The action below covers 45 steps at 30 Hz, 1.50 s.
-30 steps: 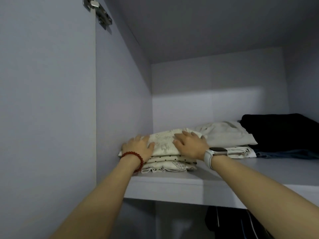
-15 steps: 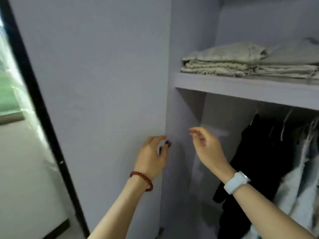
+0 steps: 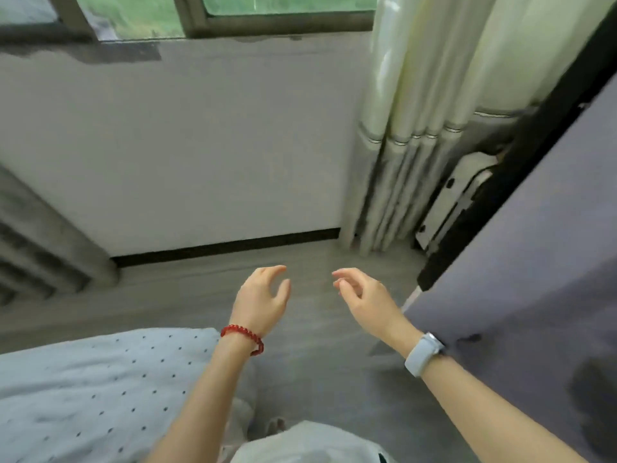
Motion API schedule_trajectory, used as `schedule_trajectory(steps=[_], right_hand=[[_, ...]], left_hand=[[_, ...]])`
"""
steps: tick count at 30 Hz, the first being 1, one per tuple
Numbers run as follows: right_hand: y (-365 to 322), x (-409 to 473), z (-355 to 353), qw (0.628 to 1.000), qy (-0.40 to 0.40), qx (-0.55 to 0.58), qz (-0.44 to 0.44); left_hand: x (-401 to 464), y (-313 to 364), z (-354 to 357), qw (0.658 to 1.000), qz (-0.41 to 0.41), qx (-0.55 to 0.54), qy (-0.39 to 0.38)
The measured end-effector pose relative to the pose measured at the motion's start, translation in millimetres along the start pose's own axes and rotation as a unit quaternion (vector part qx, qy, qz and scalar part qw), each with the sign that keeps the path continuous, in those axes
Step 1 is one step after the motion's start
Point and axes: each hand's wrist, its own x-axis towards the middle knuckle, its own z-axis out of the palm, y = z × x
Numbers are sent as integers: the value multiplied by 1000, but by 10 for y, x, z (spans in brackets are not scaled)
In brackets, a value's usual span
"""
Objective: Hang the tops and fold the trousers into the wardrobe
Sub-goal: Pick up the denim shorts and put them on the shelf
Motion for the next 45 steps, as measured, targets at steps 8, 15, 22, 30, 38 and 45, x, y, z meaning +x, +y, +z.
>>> schedule_trajectory(steps=[8,15,22,30,38,45], right_hand=[[-992,1335,1570,986,-160,-15,-48],[-1399,2502,2139,966,-237,-56,-82],[-2148,4051,2680,919,-343,-111,-161],[-3413,4837,3812,834,-463,-131,-271],[-4380,4458,5659,727,-568,-142,-360],[-5355,3734,7349,632,-634,-181,-407]], left_hand=[[324,-1586,-1465,972,-190,16,139],[1069,-2078,-1750,942,-263,-41,202],[2067,-2563,-2282,876,-351,-38,329],[2488,-2885,-3166,794,-417,-19,442],[1786,-3831,-4213,685,-494,1,536],[919,-4837,-5308,605,-539,-8,586]])
